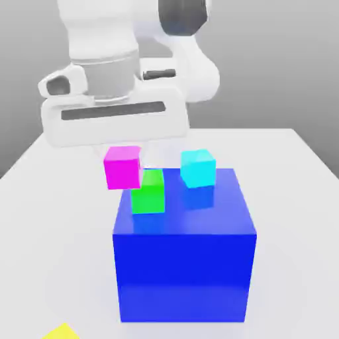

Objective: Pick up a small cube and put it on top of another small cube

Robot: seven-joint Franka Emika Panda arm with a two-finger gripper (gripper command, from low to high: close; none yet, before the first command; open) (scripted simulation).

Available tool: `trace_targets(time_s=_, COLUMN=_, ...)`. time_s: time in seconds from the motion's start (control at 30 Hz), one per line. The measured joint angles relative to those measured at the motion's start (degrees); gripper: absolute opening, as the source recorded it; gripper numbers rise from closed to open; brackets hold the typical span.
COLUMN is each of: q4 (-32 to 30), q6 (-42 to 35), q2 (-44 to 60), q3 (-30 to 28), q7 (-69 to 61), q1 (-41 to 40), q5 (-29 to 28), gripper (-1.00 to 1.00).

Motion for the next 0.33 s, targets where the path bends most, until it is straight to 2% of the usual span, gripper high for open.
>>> trace_targets(time_s=0.1, q4=-2.49, q6=-2.16, q2=-5.07, q3=2.40, q7=1.47, q1=-0.21, q5=-2.02, gripper=-1.00)
trace_targets(time_s=0.2, q4=-6.64, q6=3.28, q2=-3.85, q3=2.83, q7=1.67, q1=-0.40, q5=-2.44, gripper=-1.00)
trace_targets(time_s=0.23, q4=-8.11, q6=5.59, q2=-3.02, q3=2.86, q7=1.64, q1=-0.47, q5=-2.46, gripper=1.00)
trace_targets(time_s=0.33, q4=-8.11, q6=5.59, q2=-3.02, q3=2.86, q7=1.63, q1=-0.47, q5=-2.45, gripper=1.00)
